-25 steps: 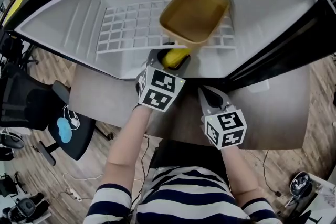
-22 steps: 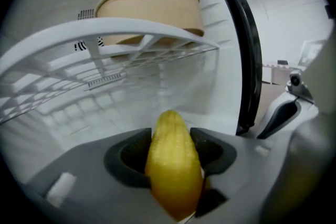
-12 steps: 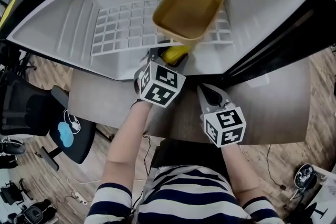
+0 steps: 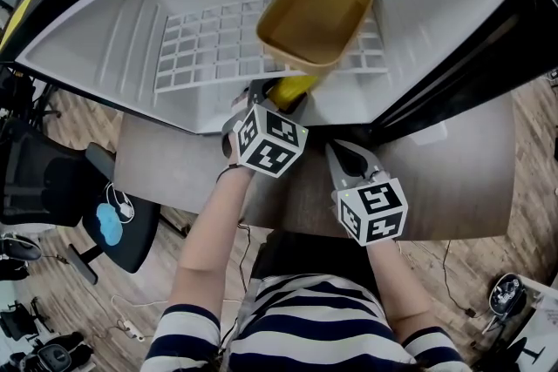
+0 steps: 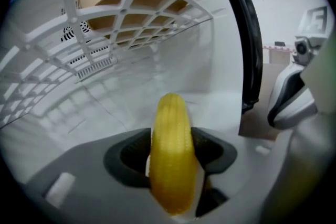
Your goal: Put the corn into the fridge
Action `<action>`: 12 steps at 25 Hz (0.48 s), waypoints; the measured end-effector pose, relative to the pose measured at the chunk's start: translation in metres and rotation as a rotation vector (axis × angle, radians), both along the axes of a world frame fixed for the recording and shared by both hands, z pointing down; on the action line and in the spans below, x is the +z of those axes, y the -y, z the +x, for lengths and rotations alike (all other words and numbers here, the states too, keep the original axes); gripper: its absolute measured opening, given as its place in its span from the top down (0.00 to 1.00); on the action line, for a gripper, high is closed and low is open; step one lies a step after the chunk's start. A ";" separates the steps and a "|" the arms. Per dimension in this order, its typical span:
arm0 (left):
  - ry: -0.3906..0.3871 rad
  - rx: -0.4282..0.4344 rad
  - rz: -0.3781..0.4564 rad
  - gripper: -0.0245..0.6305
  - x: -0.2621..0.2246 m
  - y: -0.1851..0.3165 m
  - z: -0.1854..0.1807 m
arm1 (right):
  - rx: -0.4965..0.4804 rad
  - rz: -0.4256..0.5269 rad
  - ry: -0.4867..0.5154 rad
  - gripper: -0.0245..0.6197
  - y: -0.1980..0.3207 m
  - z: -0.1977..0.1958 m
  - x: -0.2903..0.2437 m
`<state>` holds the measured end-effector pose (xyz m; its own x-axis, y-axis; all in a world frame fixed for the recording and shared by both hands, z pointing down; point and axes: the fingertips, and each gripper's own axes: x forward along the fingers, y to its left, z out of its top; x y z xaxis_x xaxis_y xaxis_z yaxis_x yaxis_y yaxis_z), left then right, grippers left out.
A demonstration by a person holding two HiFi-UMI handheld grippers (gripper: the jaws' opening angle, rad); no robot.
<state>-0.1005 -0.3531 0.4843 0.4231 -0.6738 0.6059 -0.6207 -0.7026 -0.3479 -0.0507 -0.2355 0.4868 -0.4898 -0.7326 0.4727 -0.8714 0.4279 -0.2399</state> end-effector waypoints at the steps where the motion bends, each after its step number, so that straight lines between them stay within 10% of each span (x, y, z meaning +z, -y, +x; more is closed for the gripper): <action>1: 0.007 0.005 0.010 0.96 0.000 0.000 0.000 | -0.001 0.000 0.001 0.98 0.000 0.000 0.000; 12: -0.015 0.016 0.053 0.96 -0.010 -0.005 0.005 | -0.022 0.008 -0.004 0.98 -0.005 0.005 -0.007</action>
